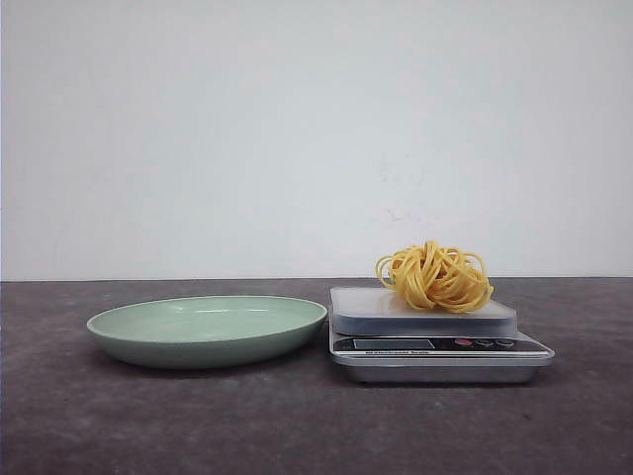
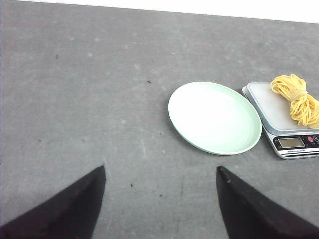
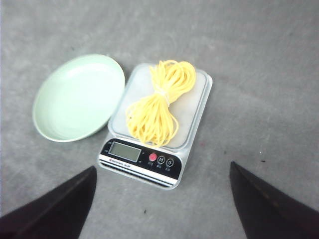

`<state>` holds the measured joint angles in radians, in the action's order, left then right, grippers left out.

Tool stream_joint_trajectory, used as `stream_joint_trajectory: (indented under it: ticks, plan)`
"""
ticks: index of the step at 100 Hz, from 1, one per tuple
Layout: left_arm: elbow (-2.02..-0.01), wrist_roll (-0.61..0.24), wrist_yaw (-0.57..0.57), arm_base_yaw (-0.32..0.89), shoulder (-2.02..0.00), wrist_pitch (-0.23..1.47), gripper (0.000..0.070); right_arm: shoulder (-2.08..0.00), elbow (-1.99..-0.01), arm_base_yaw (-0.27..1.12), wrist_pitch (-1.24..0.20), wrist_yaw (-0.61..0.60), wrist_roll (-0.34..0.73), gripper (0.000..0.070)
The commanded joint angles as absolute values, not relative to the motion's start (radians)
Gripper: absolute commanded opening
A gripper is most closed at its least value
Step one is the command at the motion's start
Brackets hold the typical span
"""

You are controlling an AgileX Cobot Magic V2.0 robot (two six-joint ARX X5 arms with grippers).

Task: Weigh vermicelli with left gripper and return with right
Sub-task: 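Withdraw the left gripper upward, leaving vermicelli on the scale, then lower the right gripper onto the vermicelli on the scale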

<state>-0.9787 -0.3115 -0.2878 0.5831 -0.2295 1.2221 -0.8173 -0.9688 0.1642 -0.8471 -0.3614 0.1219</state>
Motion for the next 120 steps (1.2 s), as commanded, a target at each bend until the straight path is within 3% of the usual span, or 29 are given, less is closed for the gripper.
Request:
stream_joint_trajectory:
  ticks: [1,44,74,120]
  plan:
    - [-0.992,-0.318,-0.289,0.59,-0.228,1.213,0.0428,-0.868,-1.02,0.195,-0.814,-0.348,0.159,0.0541]
    - [-0.992,-0.326,-0.288,0.59,-0.228,1.213,0.0428,-1.322,-1.297,0.384,-0.802,-0.218,0.23,0.0541]
    - [-0.992,-0.326,-0.289,0.59,-0.228,1.213,0.0428,-1.585,-1.413,0.397,-0.821,-0.208,0.247,0.054]
    - [-0.992,-0.331,-0.289,0.59,-0.228,1.213,0.0428,-1.805,-1.417,0.4,-0.812,-0.208,0.254,0.054]
